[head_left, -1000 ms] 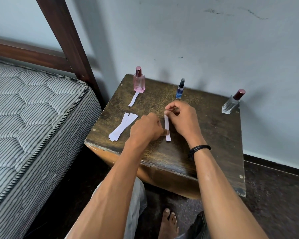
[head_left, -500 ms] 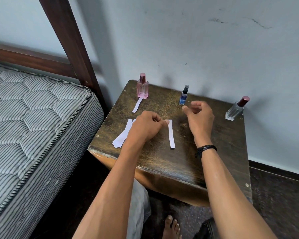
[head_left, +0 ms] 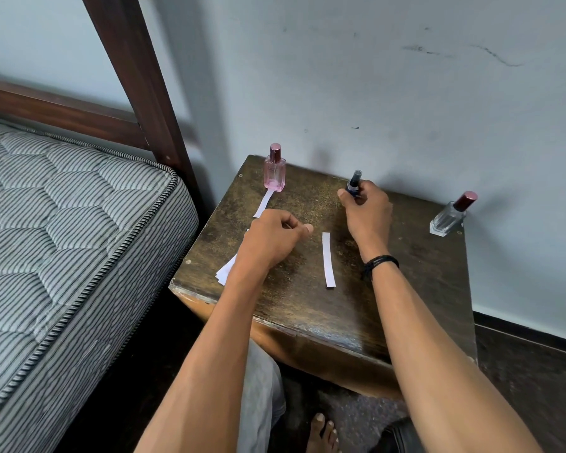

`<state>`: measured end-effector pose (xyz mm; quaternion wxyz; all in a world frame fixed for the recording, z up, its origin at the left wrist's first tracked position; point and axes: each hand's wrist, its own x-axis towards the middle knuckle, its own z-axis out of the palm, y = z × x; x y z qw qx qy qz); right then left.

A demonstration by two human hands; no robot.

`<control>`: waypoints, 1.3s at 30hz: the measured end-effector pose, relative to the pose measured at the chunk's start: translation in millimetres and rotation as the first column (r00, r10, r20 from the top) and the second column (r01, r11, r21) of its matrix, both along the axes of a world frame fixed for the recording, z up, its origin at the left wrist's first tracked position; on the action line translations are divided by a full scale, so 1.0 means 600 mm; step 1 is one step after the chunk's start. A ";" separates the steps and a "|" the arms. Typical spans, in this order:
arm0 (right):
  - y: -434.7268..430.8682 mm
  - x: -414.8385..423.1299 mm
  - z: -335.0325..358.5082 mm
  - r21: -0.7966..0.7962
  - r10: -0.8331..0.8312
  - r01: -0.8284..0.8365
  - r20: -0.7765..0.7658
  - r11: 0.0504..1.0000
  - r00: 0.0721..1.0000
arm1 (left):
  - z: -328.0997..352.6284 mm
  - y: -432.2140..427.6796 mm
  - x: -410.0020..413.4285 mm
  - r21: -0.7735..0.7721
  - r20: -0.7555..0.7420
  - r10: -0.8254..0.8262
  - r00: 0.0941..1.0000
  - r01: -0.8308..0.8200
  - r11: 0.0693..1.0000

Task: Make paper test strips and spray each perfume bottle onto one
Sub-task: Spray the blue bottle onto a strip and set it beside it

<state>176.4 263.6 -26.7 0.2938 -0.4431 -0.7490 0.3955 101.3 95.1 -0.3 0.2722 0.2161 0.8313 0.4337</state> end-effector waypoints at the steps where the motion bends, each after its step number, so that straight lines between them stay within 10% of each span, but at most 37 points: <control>1: -0.004 0.006 0.003 0.004 0.009 -0.009 0.001 1.000 1.000 | 0.001 0.000 -0.001 0.004 -0.004 0.005 1.000 -0.005 1.000; 15: -0.106 0.117 0.040 -0.036 0.244 -0.243 0.038 0.969 0.969 | 0.046 0.009 0.037 0.451 0.041 -0.089 0.995 0.061 0.891; 39: -0.108 0.131 0.042 0.022 0.391 -0.396 0.111 0.918 0.913 | 0.037 0.017 0.046 0.406 -0.041 -0.065 0.997 0.076 0.911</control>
